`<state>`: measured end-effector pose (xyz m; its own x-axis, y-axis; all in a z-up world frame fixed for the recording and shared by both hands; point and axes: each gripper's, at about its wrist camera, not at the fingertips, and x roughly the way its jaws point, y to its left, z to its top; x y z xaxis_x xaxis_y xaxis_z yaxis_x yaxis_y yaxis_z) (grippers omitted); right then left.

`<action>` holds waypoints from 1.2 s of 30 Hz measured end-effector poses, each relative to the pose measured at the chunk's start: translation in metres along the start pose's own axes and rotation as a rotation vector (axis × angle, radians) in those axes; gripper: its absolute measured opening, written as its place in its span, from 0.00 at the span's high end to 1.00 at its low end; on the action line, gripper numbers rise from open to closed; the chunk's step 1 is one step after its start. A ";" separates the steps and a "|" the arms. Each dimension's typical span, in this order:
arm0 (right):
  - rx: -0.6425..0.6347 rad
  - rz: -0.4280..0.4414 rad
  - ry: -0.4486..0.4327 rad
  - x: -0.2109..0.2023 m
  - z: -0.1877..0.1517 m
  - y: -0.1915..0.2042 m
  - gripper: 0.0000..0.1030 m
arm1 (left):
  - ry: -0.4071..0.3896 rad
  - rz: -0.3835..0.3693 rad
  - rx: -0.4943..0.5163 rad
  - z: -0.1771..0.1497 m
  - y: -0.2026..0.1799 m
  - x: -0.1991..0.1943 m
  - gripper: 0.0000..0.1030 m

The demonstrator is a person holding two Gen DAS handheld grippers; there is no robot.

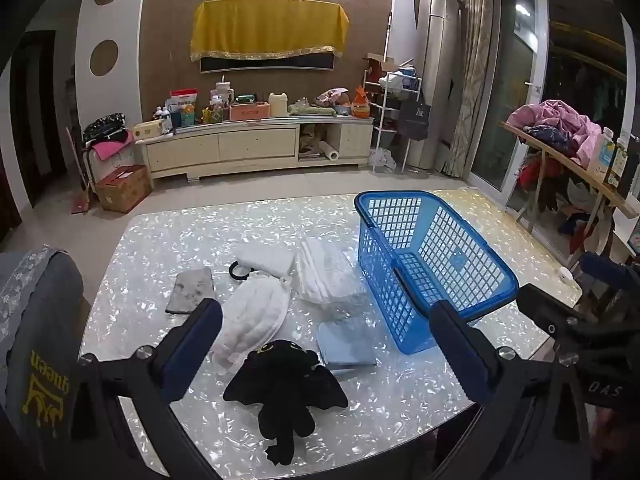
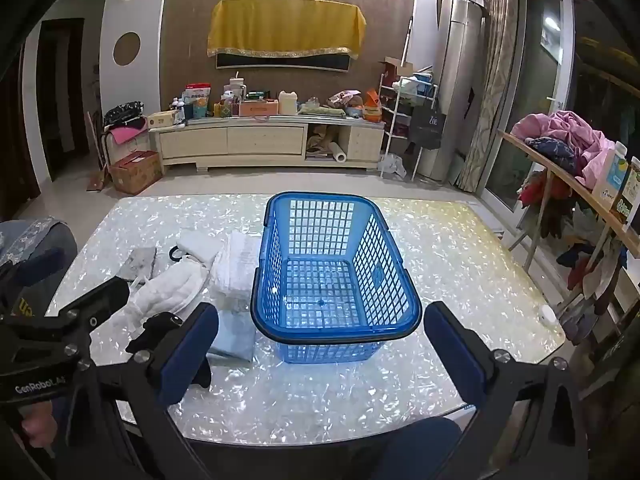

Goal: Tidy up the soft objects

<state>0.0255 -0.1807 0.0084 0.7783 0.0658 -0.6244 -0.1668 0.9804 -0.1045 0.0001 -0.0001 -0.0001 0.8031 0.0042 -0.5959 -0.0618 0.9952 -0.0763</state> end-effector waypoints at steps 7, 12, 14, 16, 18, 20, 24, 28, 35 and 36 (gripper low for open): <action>-0.001 0.001 0.001 -0.002 0.003 -0.001 0.00 | -0.009 0.001 0.009 -0.003 -0.002 -0.002 0.00; -0.006 -0.005 -0.002 -0.001 -0.001 0.001 0.00 | 0.001 -0.009 0.013 -0.003 0.001 -0.001 0.00; -0.005 -0.003 -0.003 -0.001 -0.001 0.000 0.00 | 0.000 -0.010 0.012 -0.001 -0.001 -0.001 0.00; -0.004 -0.001 0.000 -0.001 -0.001 0.000 0.00 | 0.001 -0.011 0.014 -0.001 -0.001 -0.001 0.00; -0.004 0.000 0.000 0.000 0.000 -0.001 0.00 | 0.001 -0.010 0.016 -0.001 -0.002 -0.001 0.00; -0.003 -0.002 0.000 0.000 0.000 -0.001 0.00 | 0.001 -0.010 0.018 -0.001 -0.002 -0.001 0.00; -0.002 -0.001 0.001 -0.001 -0.001 -0.001 0.00 | 0.002 -0.010 0.021 -0.001 -0.002 0.000 0.00; -0.003 -0.001 0.002 -0.003 -0.002 -0.001 0.00 | 0.000 -0.011 0.025 -0.002 -0.003 -0.001 0.00; -0.010 0.009 0.007 -0.005 -0.004 0.000 0.00 | 0.004 -0.001 0.028 -0.003 -0.003 0.001 0.00; -0.010 0.010 0.007 -0.006 -0.004 0.001 0.00 | 0.005 -0.001 0.028 -0.003 -0.003 0.001 0.00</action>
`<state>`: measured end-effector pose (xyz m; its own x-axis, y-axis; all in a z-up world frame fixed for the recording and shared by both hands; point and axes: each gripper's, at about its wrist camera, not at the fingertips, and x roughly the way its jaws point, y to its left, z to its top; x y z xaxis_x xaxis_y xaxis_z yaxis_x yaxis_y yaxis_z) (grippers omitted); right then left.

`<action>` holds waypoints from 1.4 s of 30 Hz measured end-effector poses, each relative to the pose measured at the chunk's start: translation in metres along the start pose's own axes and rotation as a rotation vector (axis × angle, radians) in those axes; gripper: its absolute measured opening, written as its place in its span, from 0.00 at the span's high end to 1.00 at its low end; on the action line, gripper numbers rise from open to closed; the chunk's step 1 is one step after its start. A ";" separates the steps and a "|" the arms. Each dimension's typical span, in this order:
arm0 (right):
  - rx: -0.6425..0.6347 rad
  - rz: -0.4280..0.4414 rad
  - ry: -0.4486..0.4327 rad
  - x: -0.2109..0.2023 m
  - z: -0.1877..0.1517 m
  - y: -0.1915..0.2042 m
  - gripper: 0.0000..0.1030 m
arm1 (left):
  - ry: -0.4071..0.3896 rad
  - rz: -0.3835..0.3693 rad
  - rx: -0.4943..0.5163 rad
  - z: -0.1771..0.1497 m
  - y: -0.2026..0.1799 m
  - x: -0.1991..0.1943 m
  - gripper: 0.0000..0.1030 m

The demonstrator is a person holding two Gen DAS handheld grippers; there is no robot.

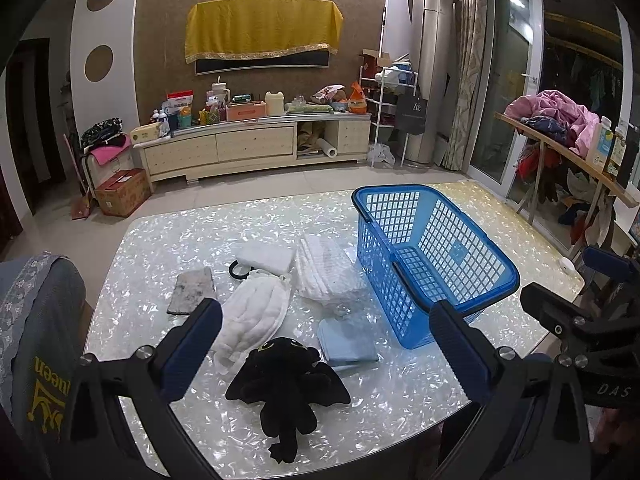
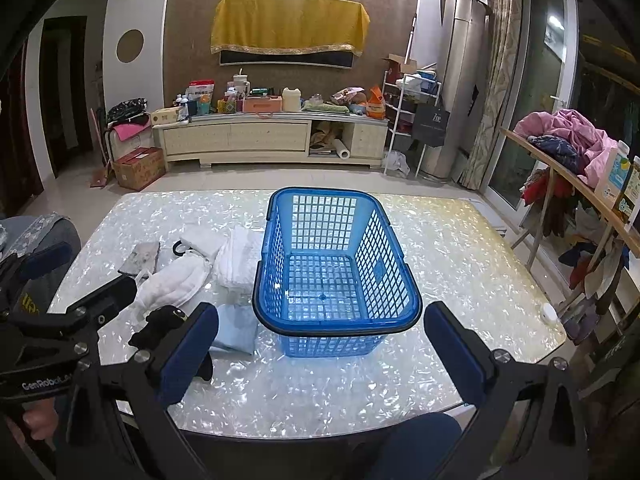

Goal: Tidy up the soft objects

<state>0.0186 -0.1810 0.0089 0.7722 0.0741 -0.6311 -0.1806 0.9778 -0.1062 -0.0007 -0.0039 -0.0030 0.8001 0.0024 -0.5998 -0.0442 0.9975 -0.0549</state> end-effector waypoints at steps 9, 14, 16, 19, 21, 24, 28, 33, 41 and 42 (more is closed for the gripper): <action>0.006 0.000 0.007 0.004 0.001 -0.002 0.00 | -0.003 -0.013 0.003 0.000 -0.001 -0.003 0.00; 0.008 -0.004 0.006 0.004 0.000 -0.002 0.00 | -0.004 -0.017 0.003 0.001 -0.002 -0.004 0.00; 0.009 -0.003 0.006 0.003 0.000 -0.002 0.00 | -0.004 -0.017 0.004 0.002 -0.002 -0.004 0.00; 0.008 -0.005 0.007 0.003 0.000 -0.002 0.00 | -0.003 -0.017 0.003 0.002 -0.001 -0.004 0.00; 0.010 -0.004 0.004 0.003 0.000 -0.002 0.00 | -0.004 -0.019 0.004 0.003 -0.002 -0.005 0.00; 0.011 -0.004 0.006 0.003 -0.002 -0.002 0.00 | -0.003 -0.019 0.005 0.003 -0.001 -0.005 0.00; 0.012 -0.004 0.008 0.003 -0.002 -0.003 0.00 | -0.002 -0.019 0.006 0.003 -0.002 -0.005 0.00; 0.014 -0.004 0.009 0.004 -0.003 -0.003 0.00 | -0.003 -0.018 0.006 0.004 -0.003 -0.005 0.00; 0.017 -0.001 0.010 0.004 -0.004 -0.004 0.00 | -0.003 -0.018 0.007 0.004 -0.004 -0.005 0.00; 0.017 -0.001 0.010 0.004 -0.004 -0.004 0.00 | -0.003 -0.019 0.008 0.004 -0.003 -0.005 0.00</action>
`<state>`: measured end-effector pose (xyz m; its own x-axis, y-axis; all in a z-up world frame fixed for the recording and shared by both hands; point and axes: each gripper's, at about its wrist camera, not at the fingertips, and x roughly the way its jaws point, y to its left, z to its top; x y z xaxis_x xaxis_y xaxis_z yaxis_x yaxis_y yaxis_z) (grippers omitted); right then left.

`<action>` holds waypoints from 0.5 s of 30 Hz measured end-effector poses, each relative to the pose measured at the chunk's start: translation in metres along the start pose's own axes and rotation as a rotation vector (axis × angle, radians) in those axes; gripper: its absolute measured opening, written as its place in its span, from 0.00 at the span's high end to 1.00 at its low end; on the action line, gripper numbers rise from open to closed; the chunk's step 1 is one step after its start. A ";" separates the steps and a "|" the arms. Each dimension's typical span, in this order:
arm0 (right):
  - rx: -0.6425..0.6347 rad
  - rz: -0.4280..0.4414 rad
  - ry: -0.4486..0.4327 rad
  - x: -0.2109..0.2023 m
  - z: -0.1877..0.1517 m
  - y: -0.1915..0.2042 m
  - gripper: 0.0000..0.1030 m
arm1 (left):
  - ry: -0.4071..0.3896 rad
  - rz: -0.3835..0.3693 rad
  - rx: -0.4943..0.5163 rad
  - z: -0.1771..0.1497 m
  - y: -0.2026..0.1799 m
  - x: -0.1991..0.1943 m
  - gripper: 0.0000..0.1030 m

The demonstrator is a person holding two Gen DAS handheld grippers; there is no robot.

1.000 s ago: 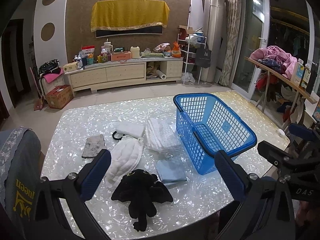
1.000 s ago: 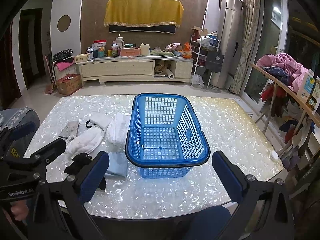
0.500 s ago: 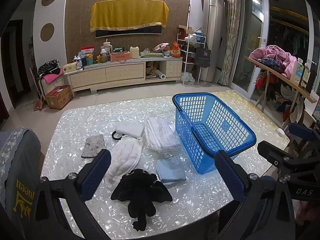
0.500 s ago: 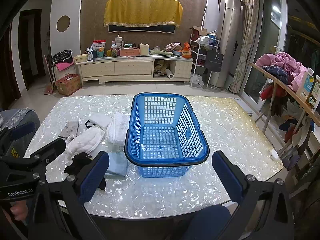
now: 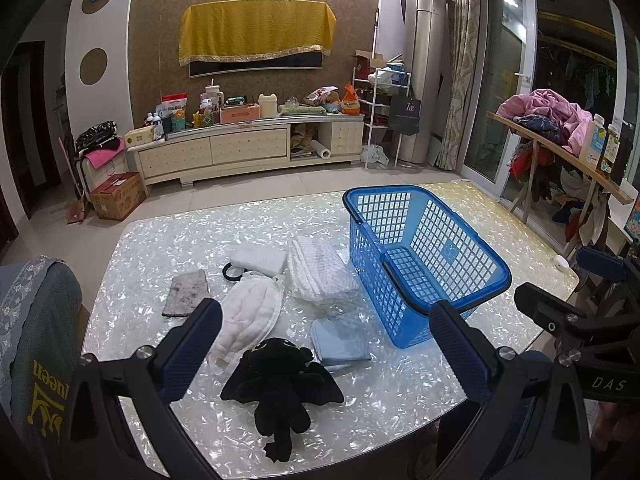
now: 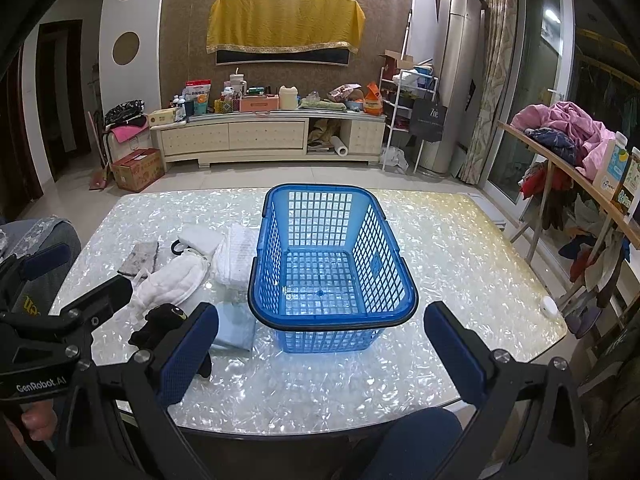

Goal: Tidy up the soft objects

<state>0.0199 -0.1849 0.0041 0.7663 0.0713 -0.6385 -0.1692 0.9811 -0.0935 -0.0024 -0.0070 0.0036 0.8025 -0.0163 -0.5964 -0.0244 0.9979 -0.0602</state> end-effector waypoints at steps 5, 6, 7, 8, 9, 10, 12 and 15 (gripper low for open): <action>0.000 -0.001 0.000 0.000 0.000 -0.001 0.00 | -0.002 -0.002 0.001 -0.001 -0.002 0.000 0.00; 0.000 0.000 0.000 0.000 0.000 -0.001 0.00 | -0.001 -0.002 0.000 -0.001 -0.002 0.000 0.00; 0.000 0.000 0.000 0.000 0.000 -0.001 0.00 | -0.001 -0.002 0.000 -0.001 -0.002 0.000 0.00; 0.000 0.000 0.000 0.000 0.000 -0.001 0.00 | -0.001 -0.002 0.000 -0.001 -0.003 0.000 0.00; 0.000 0.000 0.001 0.000 0.000 -0.001 0.00 | -0.001 -0.002 0.000 -0.001 -0.003 0.000 0.00; -0.001 0.000 0.000 0.000 0.000 -0.001 0.00 | 0.000 -0.002 0.001 -0.001 -0.003 0.000 0.00; -0.007 0.003 0.001 0.001 0.000 -0.001 0.00 | 0.000 -0.005 0.002 -0.002 -0.004 0.000 0.00; -0.015 0.006 -0.001 0.001 0.002 -0.001 0.00 | 0.002 -0.008 -0.001 -0.001 -0.004 0.001 0.00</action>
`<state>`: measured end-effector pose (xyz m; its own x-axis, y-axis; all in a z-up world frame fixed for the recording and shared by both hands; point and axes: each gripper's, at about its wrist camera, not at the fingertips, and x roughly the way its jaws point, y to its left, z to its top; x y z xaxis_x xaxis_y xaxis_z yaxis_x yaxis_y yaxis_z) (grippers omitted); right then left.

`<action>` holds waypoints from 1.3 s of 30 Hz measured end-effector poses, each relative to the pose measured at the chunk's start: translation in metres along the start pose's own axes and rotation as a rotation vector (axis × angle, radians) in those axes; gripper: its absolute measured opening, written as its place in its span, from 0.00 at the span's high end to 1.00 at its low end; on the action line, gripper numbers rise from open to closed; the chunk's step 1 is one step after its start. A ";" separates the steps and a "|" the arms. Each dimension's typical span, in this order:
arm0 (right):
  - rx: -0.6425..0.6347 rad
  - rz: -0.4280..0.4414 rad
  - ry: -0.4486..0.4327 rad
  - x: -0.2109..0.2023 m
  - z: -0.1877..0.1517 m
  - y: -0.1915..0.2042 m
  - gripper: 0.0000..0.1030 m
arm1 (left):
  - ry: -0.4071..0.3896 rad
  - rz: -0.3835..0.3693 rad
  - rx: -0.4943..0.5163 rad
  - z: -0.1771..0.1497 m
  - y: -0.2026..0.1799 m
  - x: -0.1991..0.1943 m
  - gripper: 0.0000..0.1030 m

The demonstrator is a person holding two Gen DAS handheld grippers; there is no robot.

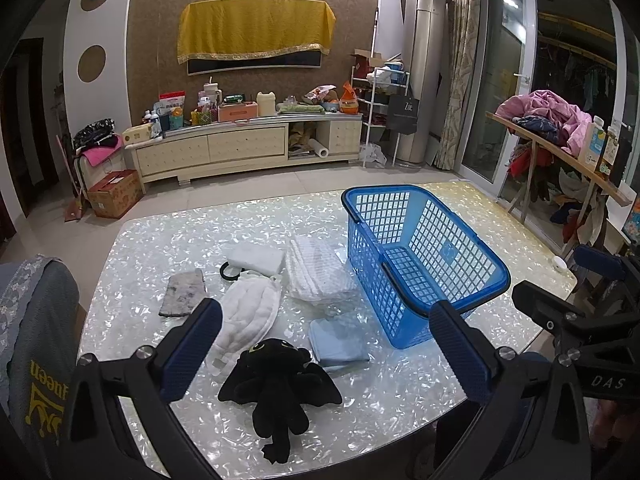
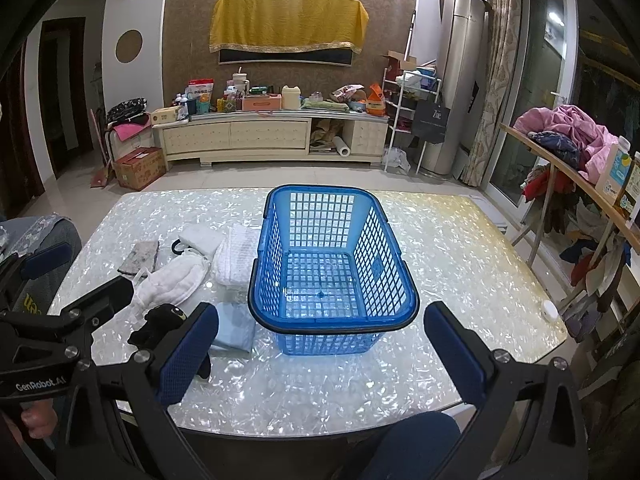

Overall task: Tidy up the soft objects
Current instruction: 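Reach the right gripper to the black plush dragon and grasp it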

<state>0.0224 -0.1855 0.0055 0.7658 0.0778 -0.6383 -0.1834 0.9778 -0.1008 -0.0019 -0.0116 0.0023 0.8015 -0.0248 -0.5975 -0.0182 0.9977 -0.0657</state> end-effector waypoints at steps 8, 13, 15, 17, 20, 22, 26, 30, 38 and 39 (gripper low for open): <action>-0.073 0.033 -0.012 0.006 0.015 0.008 0.00 | 0.018 -0.016 -0.011 0.014 0.016 0.005 0.00; -0.094 0.113 0.002 0.018 0.028 0.016 0.00 | 0.054 0.002 -0.005 0.021 0.036 0.008 0.00; -0.094 0.144 0.021 0.025 0.031 0.021 0.00 | 0.085 0.027 0.003 0.020 0.045 0.012 0.00; -0.104 0.169 0.030 0.030 0.033 0.029 0.00 | 0.110 0.036 -0.009 0.015 0.054 0.015 0.00; -0.120 0.222 0.057 0.038 0.034 0.039 0.00 | 0.153 0.029 -0.024 0.008 0.070 0.020 0.00; -0.120 0.267 0.092 0.047 0.035 0.048 0.00 | 0.173 0.023 -0.026 0.004 0.079 0.022 0.00; -0.140 0.311 0.144 0.060 0.032 0.067 0.00 | 0.216 0.055 -0.031 -0.004 0.096 0.027 0.00; -0.149 0.367 0.214 0.077 0.030 0.087 0.05 | 0.267 0.048 -0.072 -0.013 0.116 0.034 0.00; -0.164 0.423 0.362 0.108 0.013 0.117 0.07 | 0.346 0.062 -0.120 -0.040 0.149 0.053 0.00; -0.164 0.424 0.376 0.111 0.011 0.120 0.07 | 0.358 0.066 -0.124 -0.044 0.153 0.056 0.00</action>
<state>0.0928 -0.0577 -0.0690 0.3388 0.3521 -0.8725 -0.5416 0.8312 0.1251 0.0144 0.1366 -0.0766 0.5370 -0.0031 -0.8436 -0.1526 0.9831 -0.1007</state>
